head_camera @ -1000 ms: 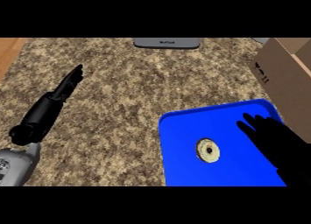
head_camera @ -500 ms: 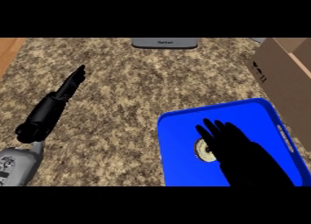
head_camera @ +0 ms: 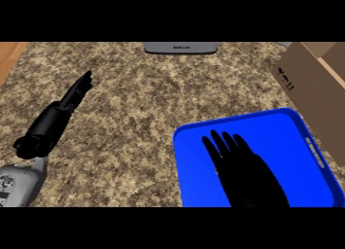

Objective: Pick the cupcake from the tray and place it in the cardboard box

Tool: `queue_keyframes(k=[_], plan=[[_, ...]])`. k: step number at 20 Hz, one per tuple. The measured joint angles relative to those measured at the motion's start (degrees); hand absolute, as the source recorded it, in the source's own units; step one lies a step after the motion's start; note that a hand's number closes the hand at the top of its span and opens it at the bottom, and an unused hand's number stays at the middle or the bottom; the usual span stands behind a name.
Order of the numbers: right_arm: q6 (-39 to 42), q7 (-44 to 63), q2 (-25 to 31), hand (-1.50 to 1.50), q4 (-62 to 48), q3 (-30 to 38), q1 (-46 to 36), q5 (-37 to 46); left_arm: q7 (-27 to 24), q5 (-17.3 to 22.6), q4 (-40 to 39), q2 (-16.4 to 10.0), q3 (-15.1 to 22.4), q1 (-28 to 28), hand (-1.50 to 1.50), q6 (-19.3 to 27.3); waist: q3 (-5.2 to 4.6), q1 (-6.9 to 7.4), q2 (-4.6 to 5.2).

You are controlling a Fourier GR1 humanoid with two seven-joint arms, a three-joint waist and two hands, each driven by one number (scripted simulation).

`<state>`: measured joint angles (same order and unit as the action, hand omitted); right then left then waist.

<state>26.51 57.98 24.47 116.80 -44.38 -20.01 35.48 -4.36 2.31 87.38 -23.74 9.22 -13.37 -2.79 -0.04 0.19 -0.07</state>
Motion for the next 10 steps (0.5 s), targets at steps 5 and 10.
queue_keyframes(k=[5, 10], plan=[[1.2, -2.2, -2.7, -1.50, -4.3, 1.2, 0.3, 4.0, -1.1, -1.1, -0.8, 0.8, -1.2, 0.5, 0.00, -1.0, 0.02, -0.07, 0.04], [2.6, -4.3, -3.7, -1.50, -8.0, 2.5, 1.3, 7.5, 0.3, -1.6, 0.5, 1.4, -2.1, 0.5, 0.00, -2.0, 0.04, -0.11, 0.04]])
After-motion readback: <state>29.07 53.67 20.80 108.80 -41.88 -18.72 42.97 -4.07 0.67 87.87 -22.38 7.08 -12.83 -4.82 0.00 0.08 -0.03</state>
